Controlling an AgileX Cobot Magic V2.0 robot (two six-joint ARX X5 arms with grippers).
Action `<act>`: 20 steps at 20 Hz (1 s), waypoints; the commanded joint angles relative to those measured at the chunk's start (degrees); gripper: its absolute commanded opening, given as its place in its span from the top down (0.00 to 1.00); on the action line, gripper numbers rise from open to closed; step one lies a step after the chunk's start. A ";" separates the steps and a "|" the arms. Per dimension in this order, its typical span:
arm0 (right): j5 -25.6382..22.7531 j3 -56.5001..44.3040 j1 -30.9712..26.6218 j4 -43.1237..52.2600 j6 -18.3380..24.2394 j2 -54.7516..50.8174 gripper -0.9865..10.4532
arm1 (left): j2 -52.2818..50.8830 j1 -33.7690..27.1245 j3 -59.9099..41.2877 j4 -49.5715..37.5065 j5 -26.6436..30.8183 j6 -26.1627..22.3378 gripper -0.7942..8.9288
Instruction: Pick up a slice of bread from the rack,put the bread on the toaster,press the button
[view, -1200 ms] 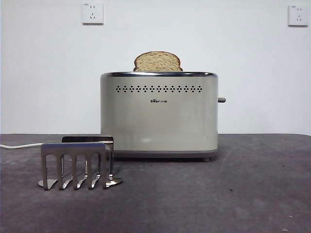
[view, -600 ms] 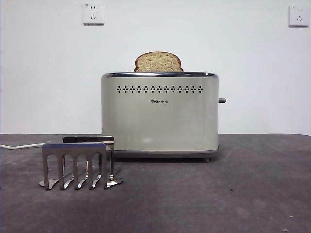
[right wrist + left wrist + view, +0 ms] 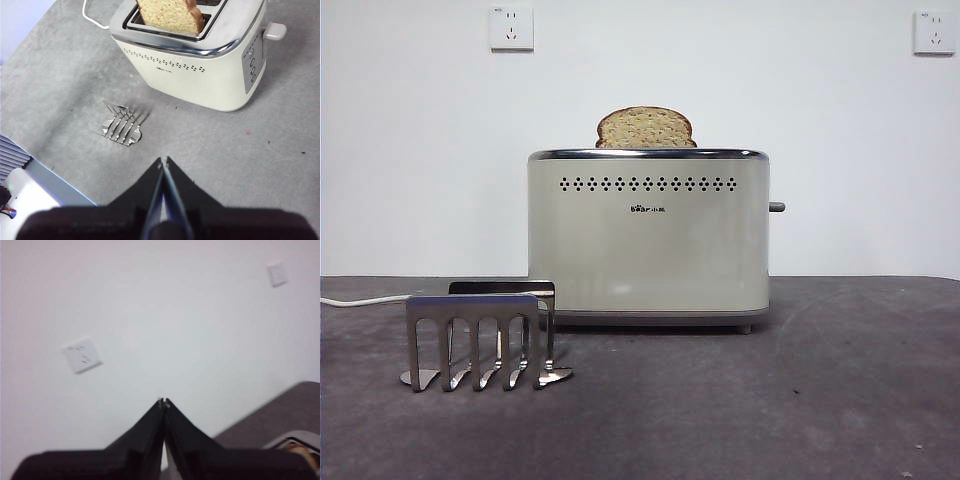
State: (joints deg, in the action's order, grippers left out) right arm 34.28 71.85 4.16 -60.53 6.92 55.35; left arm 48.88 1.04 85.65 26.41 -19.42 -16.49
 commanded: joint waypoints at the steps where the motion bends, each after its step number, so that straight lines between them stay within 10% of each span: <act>1: -0.15 -0.33 0.04 0.09 0.46 0.02 0.91 | -8.31 -2.25 -15.23 -9.11 1.31 -0.04 0.92; 11: -0.15 -0.33 0.04 0.09 0.46 0.02 0.91 | -37.68 -4.39 -65.02 -19.12 9.11 6.21 0.92; 20: -0.15 -0.33 0.04 0.09 0.46 0.02 0.91 | -46.93 -4.39 -83.56 -21.24 10.43 6.49 0.92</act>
State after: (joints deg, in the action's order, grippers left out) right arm 34.28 71.85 4.16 -60.53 6.92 55.35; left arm 2.11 -3.22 2.55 5.74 -9.13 -10.74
